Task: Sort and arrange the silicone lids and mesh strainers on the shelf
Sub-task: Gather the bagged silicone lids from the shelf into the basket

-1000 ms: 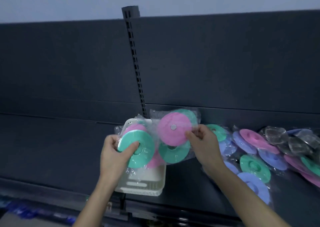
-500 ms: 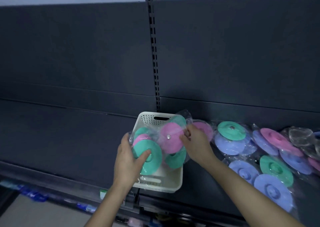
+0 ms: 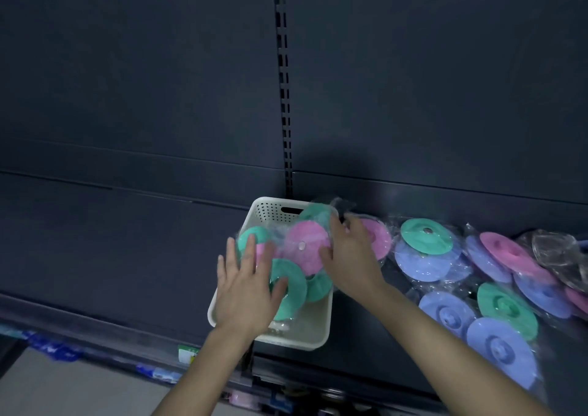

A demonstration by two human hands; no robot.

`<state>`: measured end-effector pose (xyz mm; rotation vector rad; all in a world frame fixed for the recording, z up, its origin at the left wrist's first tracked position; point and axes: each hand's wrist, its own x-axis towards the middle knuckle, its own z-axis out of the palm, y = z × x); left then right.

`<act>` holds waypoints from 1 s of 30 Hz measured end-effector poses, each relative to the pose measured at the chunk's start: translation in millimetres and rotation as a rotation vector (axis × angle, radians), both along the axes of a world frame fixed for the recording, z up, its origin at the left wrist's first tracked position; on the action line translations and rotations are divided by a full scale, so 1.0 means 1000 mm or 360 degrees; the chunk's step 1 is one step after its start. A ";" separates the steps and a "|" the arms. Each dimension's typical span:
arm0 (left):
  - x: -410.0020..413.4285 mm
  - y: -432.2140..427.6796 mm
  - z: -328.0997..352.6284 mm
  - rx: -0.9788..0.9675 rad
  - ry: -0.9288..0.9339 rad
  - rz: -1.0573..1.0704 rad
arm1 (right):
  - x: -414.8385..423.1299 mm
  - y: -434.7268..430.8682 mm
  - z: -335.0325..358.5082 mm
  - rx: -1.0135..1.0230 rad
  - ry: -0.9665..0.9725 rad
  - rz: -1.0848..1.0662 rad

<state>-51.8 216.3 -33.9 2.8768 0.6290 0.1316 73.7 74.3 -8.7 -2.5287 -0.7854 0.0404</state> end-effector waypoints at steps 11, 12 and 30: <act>0.006 -0.016 0.024 0.0101 0.0239 0.0111 | -0.006 -0.010 -0.005 0.0209 0.0341 0.0101; 0.007 -0.019 0.025 0.0098 0.0212 0.0118 | -0.007 -0.015 -0.003 0.0292 0.0345 0.0088; 0.059 -0.139 0.004 -0.0275 -0.0320 -0.0836 | -0.008 -0.191 -0.005 0.0305 0.0213 -0.0547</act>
